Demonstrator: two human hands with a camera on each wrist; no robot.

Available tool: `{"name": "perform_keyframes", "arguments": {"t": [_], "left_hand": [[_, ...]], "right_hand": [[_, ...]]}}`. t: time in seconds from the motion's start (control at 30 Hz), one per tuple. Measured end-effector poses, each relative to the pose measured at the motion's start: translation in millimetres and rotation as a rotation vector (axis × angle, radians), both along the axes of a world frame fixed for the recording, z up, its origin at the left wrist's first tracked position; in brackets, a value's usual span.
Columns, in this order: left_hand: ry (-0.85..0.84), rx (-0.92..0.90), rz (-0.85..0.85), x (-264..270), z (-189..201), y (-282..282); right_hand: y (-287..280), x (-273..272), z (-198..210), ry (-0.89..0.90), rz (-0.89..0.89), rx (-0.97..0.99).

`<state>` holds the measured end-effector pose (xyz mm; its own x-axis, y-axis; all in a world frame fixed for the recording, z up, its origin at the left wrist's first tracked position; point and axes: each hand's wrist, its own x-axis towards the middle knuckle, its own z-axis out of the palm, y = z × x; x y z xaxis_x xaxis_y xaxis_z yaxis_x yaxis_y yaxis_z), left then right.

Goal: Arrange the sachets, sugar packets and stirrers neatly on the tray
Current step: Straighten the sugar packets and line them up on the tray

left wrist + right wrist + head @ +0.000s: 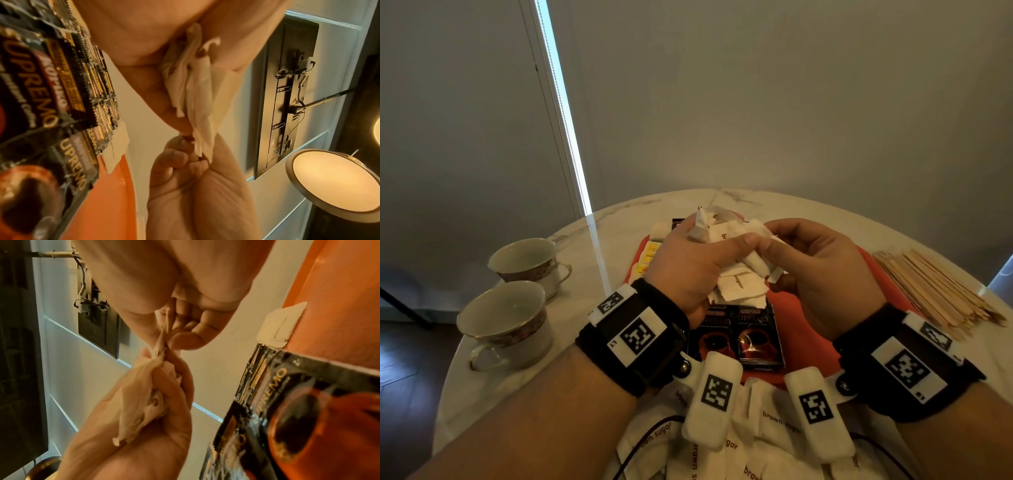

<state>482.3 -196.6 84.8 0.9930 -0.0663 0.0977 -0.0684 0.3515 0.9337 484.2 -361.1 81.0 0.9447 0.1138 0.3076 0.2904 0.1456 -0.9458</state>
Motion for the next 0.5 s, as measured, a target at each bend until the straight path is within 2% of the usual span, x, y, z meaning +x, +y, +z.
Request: {"name": "perform_keyframes", "arguments": {"t": [0.23,0.37,0.5], "left_hand": [[-0.003,-0.069,0.141,3.2,-0.5,3.3],[-0.014,-0.061,0.176,1.9,-0.5,1.4],[-0.005,-0.046,0.195,2.9,-1.9,0.3]], "right_hand": [[1.4,1.3,0.6,0.096,0.047,0.089],[1.7,1.4,1.7,0.1,-0.071,0.166],[2.8,1.0,2.7,0.137,-0.102,0.163]]}}
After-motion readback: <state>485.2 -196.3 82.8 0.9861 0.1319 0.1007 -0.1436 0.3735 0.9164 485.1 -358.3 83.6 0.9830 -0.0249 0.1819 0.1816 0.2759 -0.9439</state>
